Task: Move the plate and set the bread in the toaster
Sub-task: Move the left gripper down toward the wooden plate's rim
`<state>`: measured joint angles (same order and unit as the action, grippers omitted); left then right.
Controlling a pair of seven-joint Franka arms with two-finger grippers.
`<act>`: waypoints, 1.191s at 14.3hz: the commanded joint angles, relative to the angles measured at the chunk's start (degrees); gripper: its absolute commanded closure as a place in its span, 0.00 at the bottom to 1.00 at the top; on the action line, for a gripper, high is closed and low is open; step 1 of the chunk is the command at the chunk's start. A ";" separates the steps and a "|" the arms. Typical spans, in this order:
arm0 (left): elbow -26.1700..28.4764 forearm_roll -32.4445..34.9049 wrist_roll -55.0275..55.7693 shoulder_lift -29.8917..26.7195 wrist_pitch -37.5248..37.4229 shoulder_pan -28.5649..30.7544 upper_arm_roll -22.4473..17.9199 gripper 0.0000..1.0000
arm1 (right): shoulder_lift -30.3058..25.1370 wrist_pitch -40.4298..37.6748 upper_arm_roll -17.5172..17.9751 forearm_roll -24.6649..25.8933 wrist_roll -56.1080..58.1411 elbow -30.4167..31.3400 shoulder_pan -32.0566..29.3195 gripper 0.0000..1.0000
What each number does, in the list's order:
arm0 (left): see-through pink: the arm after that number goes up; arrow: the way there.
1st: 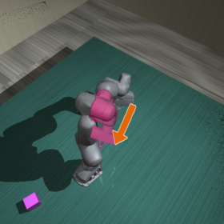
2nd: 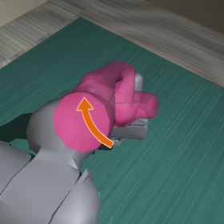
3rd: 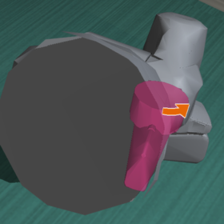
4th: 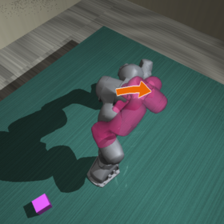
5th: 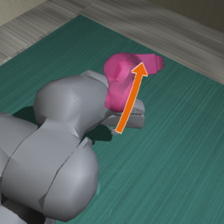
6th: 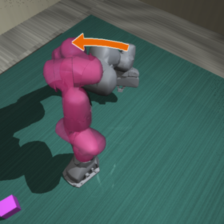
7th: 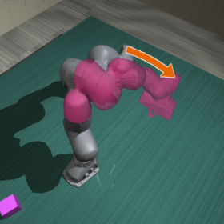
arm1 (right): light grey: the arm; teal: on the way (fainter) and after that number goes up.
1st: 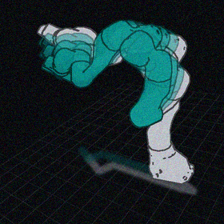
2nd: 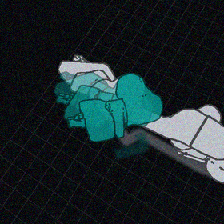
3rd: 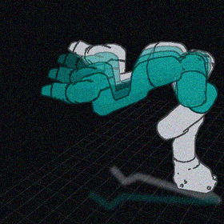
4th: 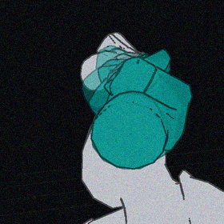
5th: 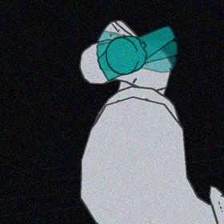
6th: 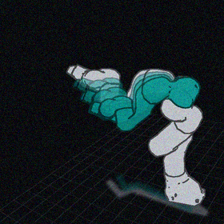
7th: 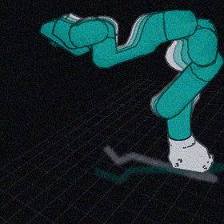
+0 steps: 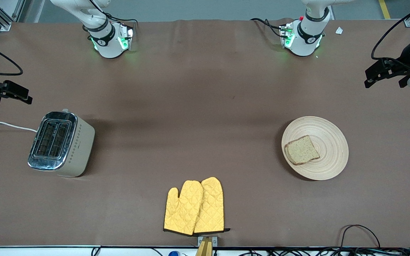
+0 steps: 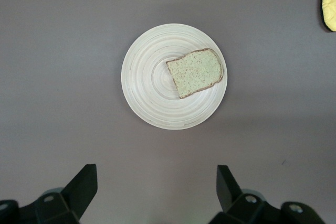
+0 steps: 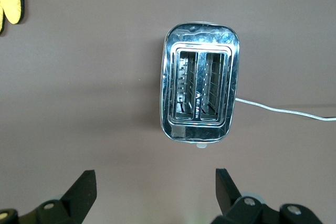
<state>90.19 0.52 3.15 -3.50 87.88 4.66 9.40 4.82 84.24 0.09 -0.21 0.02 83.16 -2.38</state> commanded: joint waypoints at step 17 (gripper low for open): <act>2.18 -11.92 -6.28 16.57 11.60 10.09 -5.44 0.00 | -1.22 0.13 0.18 -0.49 -0.11 1.04 -0.70 0.00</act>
<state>92.31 -7.97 0.99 10.54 97.73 12.54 3.94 4.82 84.21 -0.03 -0.21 0.02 83.16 -2.61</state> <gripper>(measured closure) 0.000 0.000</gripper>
